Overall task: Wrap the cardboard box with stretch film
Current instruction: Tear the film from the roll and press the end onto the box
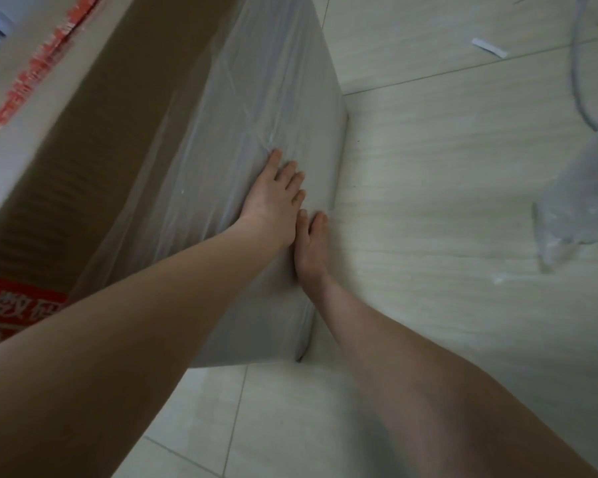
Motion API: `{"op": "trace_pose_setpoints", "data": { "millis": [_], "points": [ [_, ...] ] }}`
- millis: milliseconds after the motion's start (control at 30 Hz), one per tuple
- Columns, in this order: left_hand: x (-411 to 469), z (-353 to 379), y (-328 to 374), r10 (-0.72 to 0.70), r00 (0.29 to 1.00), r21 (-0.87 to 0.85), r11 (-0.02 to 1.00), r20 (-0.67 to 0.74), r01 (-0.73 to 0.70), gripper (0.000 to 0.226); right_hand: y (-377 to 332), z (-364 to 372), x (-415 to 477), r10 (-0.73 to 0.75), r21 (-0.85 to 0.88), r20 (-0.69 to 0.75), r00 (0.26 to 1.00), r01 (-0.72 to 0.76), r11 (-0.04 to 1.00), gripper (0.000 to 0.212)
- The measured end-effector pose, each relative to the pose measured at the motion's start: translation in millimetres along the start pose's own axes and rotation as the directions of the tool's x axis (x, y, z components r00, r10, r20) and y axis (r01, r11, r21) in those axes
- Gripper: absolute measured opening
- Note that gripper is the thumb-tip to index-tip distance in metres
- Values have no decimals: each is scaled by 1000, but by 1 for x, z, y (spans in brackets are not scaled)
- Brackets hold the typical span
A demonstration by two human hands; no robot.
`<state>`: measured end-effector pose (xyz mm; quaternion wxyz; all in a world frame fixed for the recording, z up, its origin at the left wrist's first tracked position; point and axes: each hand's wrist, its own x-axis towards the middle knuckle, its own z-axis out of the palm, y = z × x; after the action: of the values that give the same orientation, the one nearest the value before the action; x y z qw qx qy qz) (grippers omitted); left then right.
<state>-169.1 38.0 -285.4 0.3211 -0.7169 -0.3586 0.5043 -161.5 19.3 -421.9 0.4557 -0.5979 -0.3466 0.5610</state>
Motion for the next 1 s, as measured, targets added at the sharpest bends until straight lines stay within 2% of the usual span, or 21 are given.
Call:
{"op": "trace_pose_setpoints", "data": {
  "millis": [200, 400, 600, 633, 700, 767, 800, 867, 1000],
  "points": [
    [0, -1, 2, 14, 1000, 13, 1000, -2, -14, 59, 9, -3, 28, 96, 18, -128, 987, -95, 995, 53],
    [0, -1, 2, 5, 1000, -10, 1000, -1, -5, 60, 0, -4, 34, 119, -20, -294, 949, -130, 991, 58],
    [1, -1, 2, 4, 1000, -5, 1000, 7, -4, 63, 3, -15, 47, 126, -112, -175, 977, -146, 983, 46],
    [1, -1, 2, 4, 1000, -3, 1000, 7, -4, 62, 3, -19, 47, 115, -148, -195, 974, -146, 978, 45],
    [1, -2, 2, 4, 1000, -2, 1000, 11, -4, 61, 3, -33, 48, 70, -227, -332, 941, -152, 962, 45],
    [1, -2, 2, 3, 1000, -9, 1000, 10, -3, 60, 4, -51, 47, 33, -229, -465, 884, -156, 961, 49],
    [1, -3, 2, 0, 1000, -16, 1000, 7, 0, 59, 4, -58, 47, 25, -212, -485, 874, -146, 966, 53],
    [0, -4, 2, -7, 1000, -25, 1000, 3, 7, 59, 3, -60, 48, 47, -144, -437, 898, -122, 982, 60],
    [1, -6, 0, -12, 1000, -13, 1000, -8, 12, 58, 1, -44, 41, 35, -68, -214, 976, -51, 996, 71]
  ]
}}
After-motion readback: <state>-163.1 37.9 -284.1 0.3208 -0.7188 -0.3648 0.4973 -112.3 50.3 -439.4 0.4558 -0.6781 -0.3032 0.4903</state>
